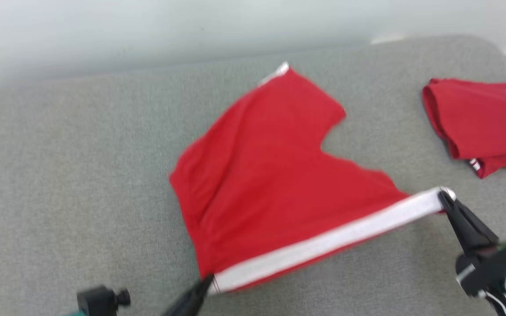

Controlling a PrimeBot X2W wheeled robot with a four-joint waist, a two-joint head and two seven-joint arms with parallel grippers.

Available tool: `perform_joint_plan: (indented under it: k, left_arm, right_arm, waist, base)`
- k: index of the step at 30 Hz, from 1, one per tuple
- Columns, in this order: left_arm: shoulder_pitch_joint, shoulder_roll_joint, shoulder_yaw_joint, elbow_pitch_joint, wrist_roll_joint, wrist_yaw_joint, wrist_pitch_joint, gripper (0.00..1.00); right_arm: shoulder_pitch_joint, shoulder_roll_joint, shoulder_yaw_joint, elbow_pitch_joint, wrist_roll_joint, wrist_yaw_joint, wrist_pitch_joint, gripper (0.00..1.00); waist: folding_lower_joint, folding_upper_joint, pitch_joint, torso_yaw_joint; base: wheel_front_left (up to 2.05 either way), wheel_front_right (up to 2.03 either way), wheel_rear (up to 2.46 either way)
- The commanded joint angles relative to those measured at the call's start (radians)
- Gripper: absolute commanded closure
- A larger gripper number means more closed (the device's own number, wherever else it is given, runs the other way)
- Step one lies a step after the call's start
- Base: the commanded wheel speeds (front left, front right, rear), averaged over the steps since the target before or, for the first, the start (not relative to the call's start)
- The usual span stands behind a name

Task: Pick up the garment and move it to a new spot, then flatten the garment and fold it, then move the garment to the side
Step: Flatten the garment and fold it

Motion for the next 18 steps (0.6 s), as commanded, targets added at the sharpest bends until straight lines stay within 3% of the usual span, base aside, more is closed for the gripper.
perform_joint_plan:
  k: [1, 8, 18]
  left_arm:
    - [0.032, 0.005, 0.0, -0.013, -0.011, 0.007, -0.005, 1.0]
    - [0.055, -0.052, 0.027, -0.019, -0.113, -0.01, -0.004, 1.0]
    - [-0.117, -0.232, 0.115, 0.17, -0.228, -0.063, 0.011, 1.0]
  right_arm:
    - [0.025, -0.023, -0.01, -0.008, 0.0, -0.001, -0.003, 1.0]
    - [0.024, -0.068, -0.007, -0.011, 0.038, -0.001, 0.036, 1.0]
    - [-0.266, 0.033, 0.04, 0.161, 0.056, -0.001, 0.161, 1.0]
  waist:
    - [0.0002, 0.0002, -0.042, -0.005]
    - [0.0002, 0.0002, -0.045, 0.012]
    - [0.0002, 0.0002, 0.041, 0.097]
  base:
    - [0.0, 0.0, 0.0]
    - [0.0, 0.0, 0.0]
    - [0.0, 0.0, 0.0]
